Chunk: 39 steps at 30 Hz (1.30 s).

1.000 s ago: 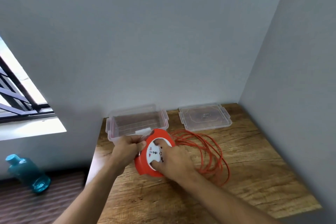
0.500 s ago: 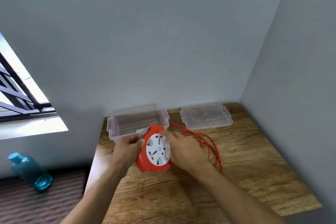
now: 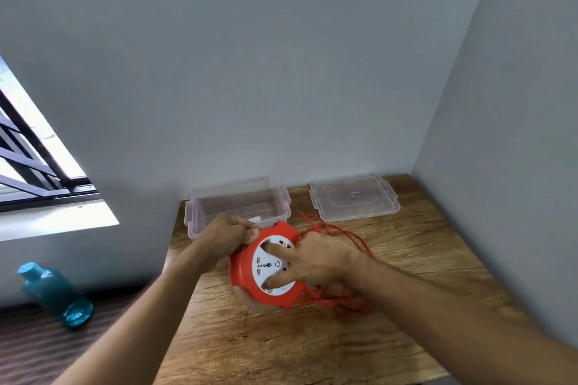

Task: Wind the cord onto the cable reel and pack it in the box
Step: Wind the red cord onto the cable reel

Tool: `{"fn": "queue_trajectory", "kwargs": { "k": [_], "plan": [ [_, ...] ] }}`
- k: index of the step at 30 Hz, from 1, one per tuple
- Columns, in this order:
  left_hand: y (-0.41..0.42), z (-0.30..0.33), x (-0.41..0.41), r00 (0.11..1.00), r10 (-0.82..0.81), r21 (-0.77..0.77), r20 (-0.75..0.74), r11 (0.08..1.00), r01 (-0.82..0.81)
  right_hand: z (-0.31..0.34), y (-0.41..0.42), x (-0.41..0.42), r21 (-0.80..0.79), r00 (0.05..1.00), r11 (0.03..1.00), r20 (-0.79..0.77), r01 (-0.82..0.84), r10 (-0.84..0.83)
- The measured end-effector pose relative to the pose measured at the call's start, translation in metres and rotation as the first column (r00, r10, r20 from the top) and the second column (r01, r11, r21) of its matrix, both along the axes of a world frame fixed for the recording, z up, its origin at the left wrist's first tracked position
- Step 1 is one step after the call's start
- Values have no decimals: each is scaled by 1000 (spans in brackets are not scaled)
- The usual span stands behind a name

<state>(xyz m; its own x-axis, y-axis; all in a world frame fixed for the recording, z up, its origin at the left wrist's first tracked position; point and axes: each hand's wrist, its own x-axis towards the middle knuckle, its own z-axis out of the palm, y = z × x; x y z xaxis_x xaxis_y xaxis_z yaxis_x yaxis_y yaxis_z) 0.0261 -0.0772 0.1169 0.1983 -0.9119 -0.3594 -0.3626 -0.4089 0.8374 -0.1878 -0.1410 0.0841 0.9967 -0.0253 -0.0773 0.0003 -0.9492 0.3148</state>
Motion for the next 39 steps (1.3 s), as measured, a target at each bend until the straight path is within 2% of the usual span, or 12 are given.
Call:
{"fn": "queue_trajectory", "kwargs": {
  "k": [3, 5, 7, 9, 12, 15, 16, 20, 22, 25, 29, 39],
  "plan": [
    [2, -3, -4, 1000, 12, -52, 18, 999, -11, -6, -1, 1, 33, 988, 992, 92, 118, -121],
    [3, -8, -5, 997, 72, -119, -15, 990, -73, -14, 1, 4, 95, 918, 959, 279, 266, -282],
    [5, -13, -8, 991, 127, -203, -38, 970, -132, -21, 8, 11, 288, 733, 834, 398, 471, -551],
    [6, -17, -14, 988, 150, -291, -33, 945, -153, -28, 19, 23, 545, 469, 614, 397, 571, -789],
    [8, -22, -24, 986, 165, -373, -25, 914, -162, -32, 27, 35, 871, 143, 270, 230, 410, -962],
    [7, -29, -22, 957, 269, -356, -112, 888, -292, -33, 19, 23, 989, 191, 77, 51, 129, -980],
    [7, -31, -19, 938, 306, -324, -165, 881, -344, -32, 15, 14, 994, 229, 76, 57, 75, -972],
    [6, -38, -13, 907, 350, -246, -236, 881, -404, -39, 10, -11, 905, 374, 394, 314, 161, -873],
    [6, -41, -14, 905, 352, -236, -239, 883, -405, -48, 11, -18, 829, 329, 496, 408, 258, -852],
    [5, -42, -13, 898, 365, -230, -246, 878, -419, -58, 3, -35, 831, 164, 420, 387, 364, -907],
    [1, -39, -11, 893, 371, -235, -254, 872, -429, -78, -7, -59, 827, 440, 297, 68, 478, -896],
    [0, -40, 3, 878, 370, -262, -304, 853, -451, -96, -37, -87, 702, 362, 142, -175, 698, -916]
  ]
}}
